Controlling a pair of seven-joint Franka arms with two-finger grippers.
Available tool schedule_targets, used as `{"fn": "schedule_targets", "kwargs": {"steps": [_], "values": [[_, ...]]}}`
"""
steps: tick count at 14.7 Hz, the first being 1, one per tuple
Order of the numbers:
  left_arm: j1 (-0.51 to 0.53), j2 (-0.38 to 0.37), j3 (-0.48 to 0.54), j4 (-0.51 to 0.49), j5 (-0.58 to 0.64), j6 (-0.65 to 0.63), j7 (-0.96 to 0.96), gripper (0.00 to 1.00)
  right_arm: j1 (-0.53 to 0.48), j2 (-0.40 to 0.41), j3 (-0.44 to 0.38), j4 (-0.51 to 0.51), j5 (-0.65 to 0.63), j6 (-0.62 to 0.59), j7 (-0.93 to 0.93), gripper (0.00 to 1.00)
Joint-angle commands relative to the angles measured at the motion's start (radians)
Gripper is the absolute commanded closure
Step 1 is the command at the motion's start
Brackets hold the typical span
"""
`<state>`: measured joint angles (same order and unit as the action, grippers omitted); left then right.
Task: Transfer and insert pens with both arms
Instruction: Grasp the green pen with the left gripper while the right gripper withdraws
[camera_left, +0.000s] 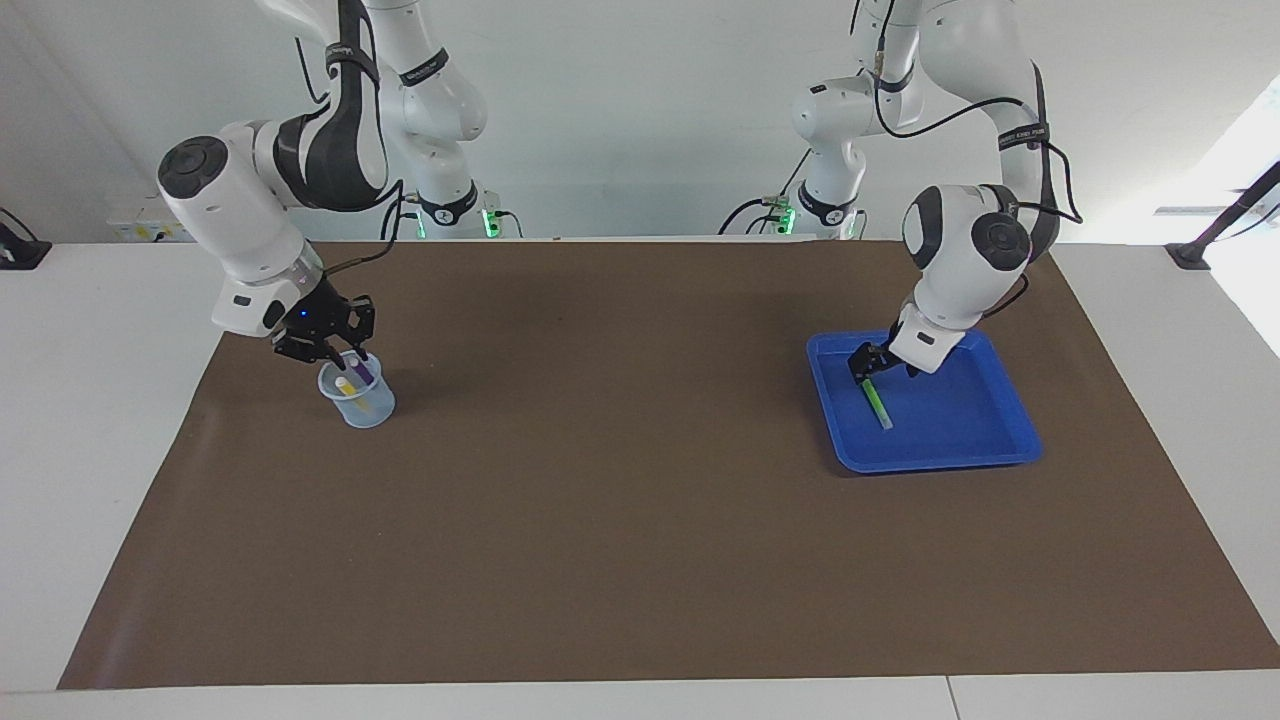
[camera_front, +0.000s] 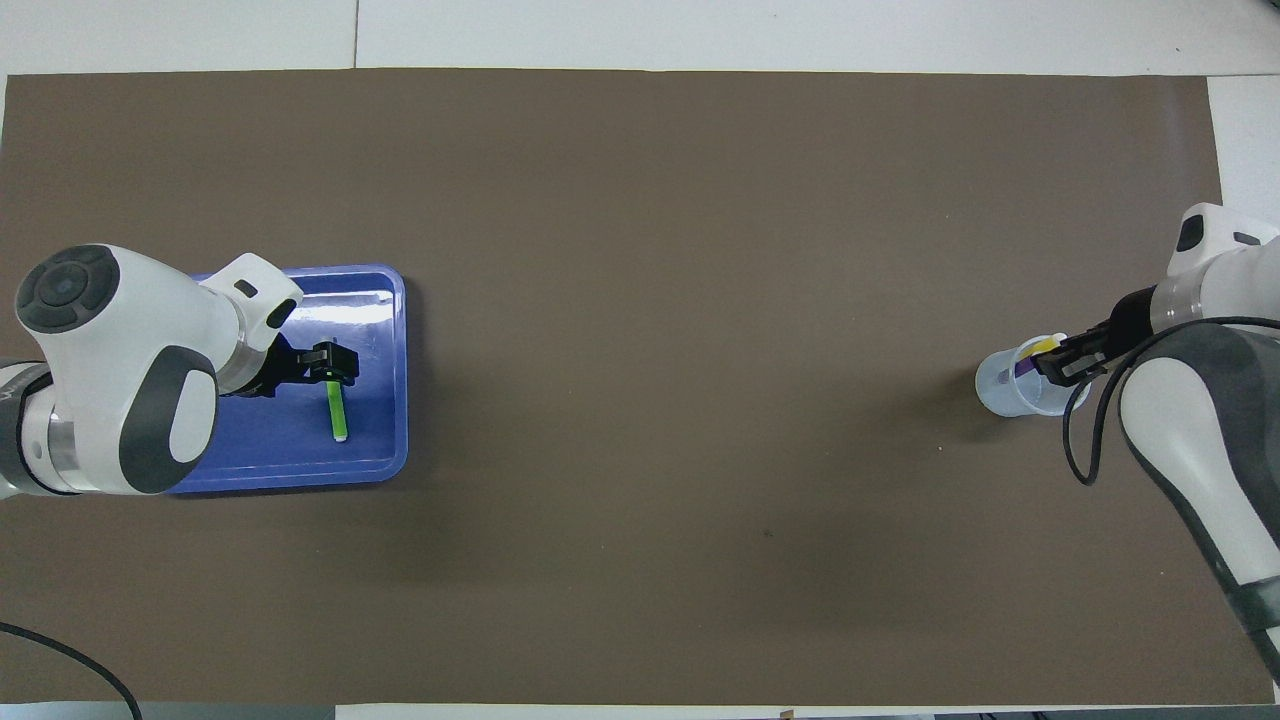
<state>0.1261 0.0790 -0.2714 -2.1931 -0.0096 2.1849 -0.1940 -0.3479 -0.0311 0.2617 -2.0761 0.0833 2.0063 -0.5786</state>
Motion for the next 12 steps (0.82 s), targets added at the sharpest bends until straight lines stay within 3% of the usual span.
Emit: {"fn": "schedule_targets", "kwargs": {"steps": [1, 6, 10, 12], "values": [[0.000, 0.007, 0.000, -0.048, 0.033, 0.079, 0.010, 0.00, -0.014, -0.024, 0.010, -0.010, -0.017, 0.005, -0.017, 0.00], [-0.006, 0.064, 0.000, -0.060, 0.034, 0.177, 0.010, 0.00, 0.041, -0.029, 0.031, 0.162, 0.070, -0.199, 0.031, 0.00], [-0.006, 0.065, 0.000, -0.060, 0.072, 0.176, 0.015, 0.02, 0.139, -0.049, 0.034, 0.179, 0.264, -0.212, 0.335, 0.00], [-0.008, 0.071, 0.000, -0.060, 0.073, 0.179, 0.013, 0.11, 0.181, -0.049, 0.034, 0.180, 0.393, -0.198, 0.510, 0.00]]}}
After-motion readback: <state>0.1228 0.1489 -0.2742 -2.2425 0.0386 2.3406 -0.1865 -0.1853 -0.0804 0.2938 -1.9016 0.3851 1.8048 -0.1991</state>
